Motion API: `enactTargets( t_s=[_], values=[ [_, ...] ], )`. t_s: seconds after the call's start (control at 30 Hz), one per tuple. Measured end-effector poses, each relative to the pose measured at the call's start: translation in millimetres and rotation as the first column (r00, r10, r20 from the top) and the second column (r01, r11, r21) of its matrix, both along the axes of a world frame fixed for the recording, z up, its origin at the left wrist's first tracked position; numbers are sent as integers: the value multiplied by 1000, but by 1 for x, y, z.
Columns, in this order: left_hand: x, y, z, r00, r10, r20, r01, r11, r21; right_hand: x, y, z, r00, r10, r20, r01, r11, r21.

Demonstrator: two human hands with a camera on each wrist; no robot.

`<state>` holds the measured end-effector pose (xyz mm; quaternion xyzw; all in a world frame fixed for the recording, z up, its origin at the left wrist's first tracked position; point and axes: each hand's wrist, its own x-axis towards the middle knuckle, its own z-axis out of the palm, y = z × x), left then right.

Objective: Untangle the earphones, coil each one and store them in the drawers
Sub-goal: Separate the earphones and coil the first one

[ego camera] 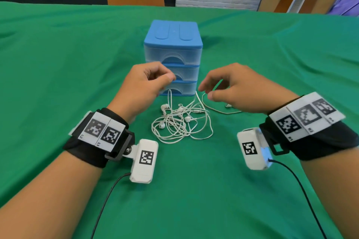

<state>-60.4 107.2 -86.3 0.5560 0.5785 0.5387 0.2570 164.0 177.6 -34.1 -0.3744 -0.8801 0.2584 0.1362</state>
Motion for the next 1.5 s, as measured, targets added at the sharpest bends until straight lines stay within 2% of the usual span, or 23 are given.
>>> enactTargets(
  t_s=[0.07, 0.13, 0.23, 0.43, 0.57, 0.67, 0.7, 0.8, 0.9, 0.97, 1.13, 1.23, 1.33, 1.4, 1.5],
  values=[
    [-4, 0, -4, 994, -19, -105, 0, 984, -179, -8, -4, -9, 993, 57, 100, -55, 998, -16],
    [-5, -2, -7, 967, -143, -212, 62, 935, -348, -14, -4, -19, 967, 95, 238, -100, 995, 9],
    [-4, -6, -10, 918, -308, -250, 162, 866, -474, -23, -4, -26, 923, 80, 377, -103, 994, 40],
    [-4, -10, -8, 840, -416, -348, 201, 835, -513, -26, 2, -27, 950, 57, 307, -65, 998, 17],
    [-4, -6, -14, 866, -398, -302, 219, 846, -487, -20, 6, -27, 974, 20, 224, -22, 1000, 8],
    [-8, -3, -16, 887, -322, -330, 156, 883, -442, -15, 11, -30, 989, -17, 145, 14, 1000, 27],
    [-9, -2, -16, 909, -288, -302, 148, 899, -411, -13, 13, -30, 994, -42, 104, 39, 999, 34],
    [-8, -3, -11, 974, -205, -97, 172, 947, -272, -11, 15, -35, 993, -105, 47, 104, 994, 12],
    [-5, -3, -6, 982, -187, -20, 180, 964, -194, -14, 13, -45, 981, -16, 193, 28, 998, -59],
    [-5, -3, -6, 979, -202, 17, 202, 963, -176, -16, 13, -49, 977, 21, 211, -4, 996, -84],
    [-9, -2, -9, 988, -138, 68, 147, 975, -164, -4, 17, -54, 997, -63, -35, 56, 985, -166],
    [-11, 0, -9, 976, -70, 205, 97, 988, -123, 2, 21, -62, 976, -151, -157, 115, 970, -216],
    [-12, -1, -4, 929, -15, 371, 35, 998, -46, 7, 22, -65, 889, -293, -352, 169, 924, -343],
    [-14, -1, -3, 912, -1, 411, -1, 1000, 5, 13, 21, -63, 823, -361, -439, 185, 900, -395],
    [-15, -2, -2, 905, -3, 425, -28, 997, 66, 19, 19, -61, 776, -384, -500, 165, 890, -426]
  ],
)
